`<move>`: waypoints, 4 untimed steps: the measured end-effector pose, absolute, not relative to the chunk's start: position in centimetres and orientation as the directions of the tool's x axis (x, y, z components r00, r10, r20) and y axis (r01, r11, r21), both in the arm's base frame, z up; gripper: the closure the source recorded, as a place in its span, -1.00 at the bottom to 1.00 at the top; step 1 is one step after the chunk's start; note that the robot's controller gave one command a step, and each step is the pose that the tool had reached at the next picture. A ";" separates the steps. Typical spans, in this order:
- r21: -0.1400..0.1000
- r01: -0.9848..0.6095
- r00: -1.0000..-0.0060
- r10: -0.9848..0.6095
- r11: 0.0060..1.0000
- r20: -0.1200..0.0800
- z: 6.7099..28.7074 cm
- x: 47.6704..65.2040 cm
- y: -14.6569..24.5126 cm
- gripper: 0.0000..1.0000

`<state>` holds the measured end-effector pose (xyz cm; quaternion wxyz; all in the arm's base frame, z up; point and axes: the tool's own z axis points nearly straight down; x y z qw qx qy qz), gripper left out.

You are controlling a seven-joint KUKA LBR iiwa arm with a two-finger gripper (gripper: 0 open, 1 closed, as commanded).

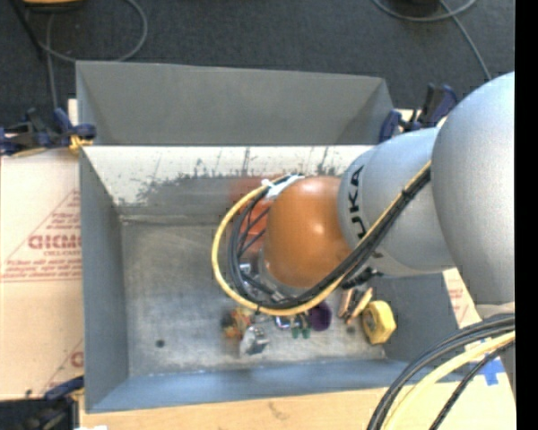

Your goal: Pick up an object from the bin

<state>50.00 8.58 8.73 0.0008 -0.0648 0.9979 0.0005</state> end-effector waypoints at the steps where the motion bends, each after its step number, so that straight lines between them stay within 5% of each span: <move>1: 0.011 -0.253 -0.967 -0.252 0.968 -0.026 8.0 49.0 7.6 1.00; 4: 0.006 -0.252 -0.968 -0.252 0.968 -0.007 8.6 48.7 7.4 1.00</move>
Offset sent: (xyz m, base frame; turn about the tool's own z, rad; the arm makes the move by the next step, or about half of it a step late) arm 0.0000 0.0000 0.0000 0.0000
